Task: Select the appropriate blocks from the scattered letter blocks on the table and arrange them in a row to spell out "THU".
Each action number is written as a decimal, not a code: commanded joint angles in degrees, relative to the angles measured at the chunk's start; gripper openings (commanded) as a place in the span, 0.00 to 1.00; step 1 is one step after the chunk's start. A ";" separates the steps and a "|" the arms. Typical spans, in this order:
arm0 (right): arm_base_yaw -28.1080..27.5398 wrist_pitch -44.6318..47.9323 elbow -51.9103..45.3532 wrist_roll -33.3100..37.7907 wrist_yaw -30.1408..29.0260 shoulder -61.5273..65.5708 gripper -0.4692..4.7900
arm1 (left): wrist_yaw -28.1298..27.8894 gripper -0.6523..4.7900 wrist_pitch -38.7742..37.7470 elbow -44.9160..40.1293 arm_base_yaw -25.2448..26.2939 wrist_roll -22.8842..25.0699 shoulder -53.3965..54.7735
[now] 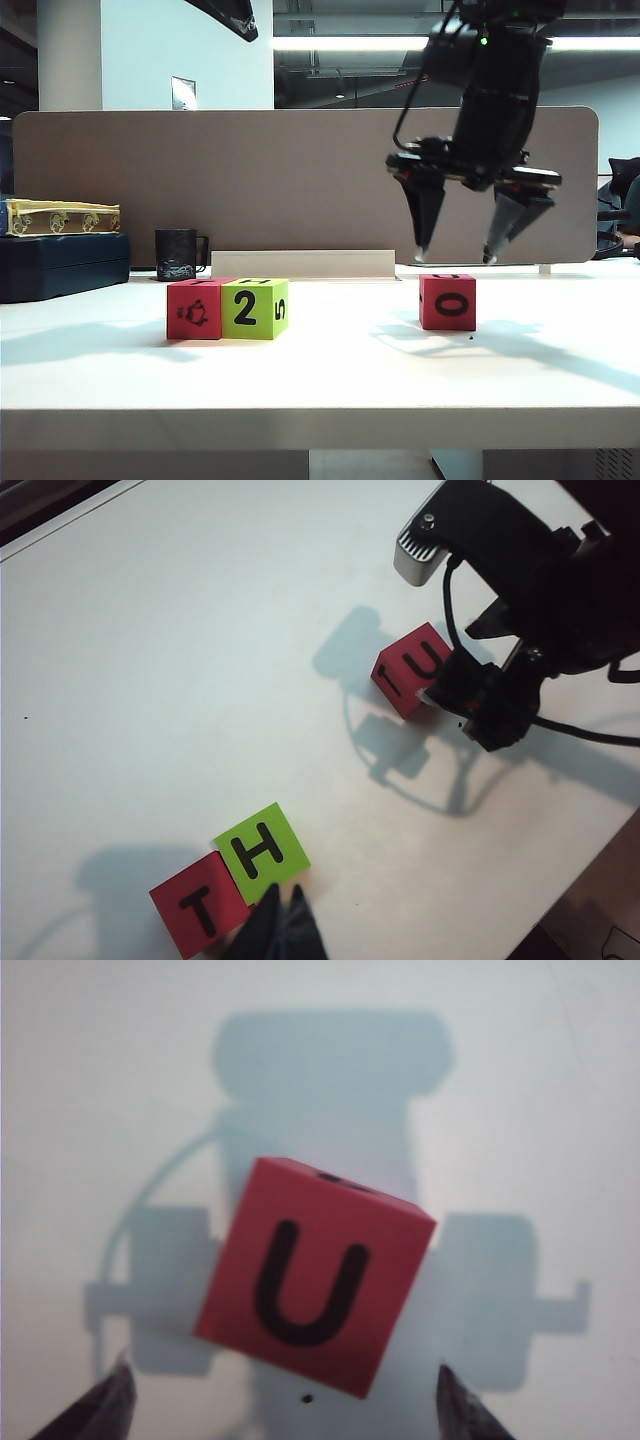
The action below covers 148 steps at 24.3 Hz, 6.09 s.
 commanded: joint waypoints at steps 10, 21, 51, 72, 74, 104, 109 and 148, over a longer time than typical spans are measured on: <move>-0.11 3.43 0.37 2.19 -3.02 3.63 0.81 | 0.17 0.11 1.33 0.20 0.04 0.42 -0.35; -0.11 5.25 0.37 3.21 -2.99 5.14 0.47 | 0.07 0.11 1.49 0.20 0.04 1.49 -0.35; 10.32 11.45 0.42 4.57 -7.93 5.14 0.64 | 0.09 0.11 0.17 0.20 0.04 1.49 -0.35; 10.23 10.95 0.39 4.70 -9.38 4.92 0.90 | 0.07 0.11 0.15 0.20 0.04 1.49 -0.35; 10.08 11.21 0.42 4.57 -8.83 4.42 0.90 | 0.07 0.11 0.15 0.20 0.04 1.49 -0.35; 8.90 4.57 -0.66 0.35 -5.20 3.21 0.08 | -3.78 0.11 -10.14 0.20 0.15 3.67 -0.61; 10.08 6.60 -0.68 2.12 -6.64 4.76 0.08 | -3.76 0.11 -10.36 0.20 0.15 3.85 -2.60; 17.29 14.12 -0.55 4.68 -4.68 6.82 0.08 | -3.65 0.11 -10.58 0.20 0.15 3.85 -3.98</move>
